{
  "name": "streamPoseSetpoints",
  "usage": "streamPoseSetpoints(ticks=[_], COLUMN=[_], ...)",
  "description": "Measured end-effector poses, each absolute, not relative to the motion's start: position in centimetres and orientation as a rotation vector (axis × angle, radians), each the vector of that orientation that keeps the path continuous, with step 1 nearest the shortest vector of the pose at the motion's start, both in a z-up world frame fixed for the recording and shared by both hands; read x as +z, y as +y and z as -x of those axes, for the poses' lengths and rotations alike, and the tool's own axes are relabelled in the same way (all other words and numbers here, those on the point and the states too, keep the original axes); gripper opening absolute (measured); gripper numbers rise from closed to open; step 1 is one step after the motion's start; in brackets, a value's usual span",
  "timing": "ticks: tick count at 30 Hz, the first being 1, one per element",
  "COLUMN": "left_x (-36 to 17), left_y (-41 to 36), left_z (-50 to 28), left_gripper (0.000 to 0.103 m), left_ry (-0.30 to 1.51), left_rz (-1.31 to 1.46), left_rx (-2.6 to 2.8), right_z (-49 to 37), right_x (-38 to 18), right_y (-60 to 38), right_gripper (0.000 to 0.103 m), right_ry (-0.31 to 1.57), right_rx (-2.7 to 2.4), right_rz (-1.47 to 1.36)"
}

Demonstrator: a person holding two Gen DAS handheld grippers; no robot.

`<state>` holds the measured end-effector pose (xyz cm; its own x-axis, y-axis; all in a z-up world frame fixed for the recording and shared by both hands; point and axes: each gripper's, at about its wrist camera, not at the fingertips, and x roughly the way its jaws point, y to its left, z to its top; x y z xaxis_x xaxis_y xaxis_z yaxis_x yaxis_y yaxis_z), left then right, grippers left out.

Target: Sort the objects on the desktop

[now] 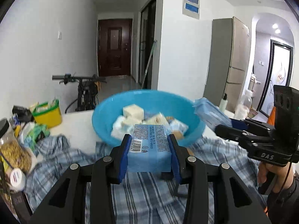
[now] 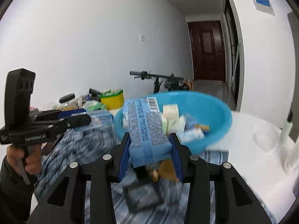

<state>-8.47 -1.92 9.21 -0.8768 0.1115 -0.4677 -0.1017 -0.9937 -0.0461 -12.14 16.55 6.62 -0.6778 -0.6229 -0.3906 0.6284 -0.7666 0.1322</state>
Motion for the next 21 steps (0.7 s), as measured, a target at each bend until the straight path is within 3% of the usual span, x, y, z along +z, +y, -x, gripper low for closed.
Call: streamPoseSetpoints(ticks=[10, 13, 21], left_x=[10.7, 10.0, 6.7], left_y=[-3.3, -3.7, -3.4], left_z=[15.9, 17.8, 20.2], left_gripper=[0.041, 0.041, 0.041], left_ry=[-0.049, -0.05, -0.024], left_rz=[0.693, 0.704, 0.805], left_rx=[3.003, 3.026, 3.021], right_z=[18.3, 18.8, 18.5], right_x=[7.1, 5.6, 4.8], right_y=[13.4, 14.0, 14.0], right_gripper=[0.039, 0.039, 0.039], right_ry=[0.012, -0.072, -0.067], right_rx=[-2.441, -2.465, -2.489], right_rz=[-0.44, -0.438, -0.452])
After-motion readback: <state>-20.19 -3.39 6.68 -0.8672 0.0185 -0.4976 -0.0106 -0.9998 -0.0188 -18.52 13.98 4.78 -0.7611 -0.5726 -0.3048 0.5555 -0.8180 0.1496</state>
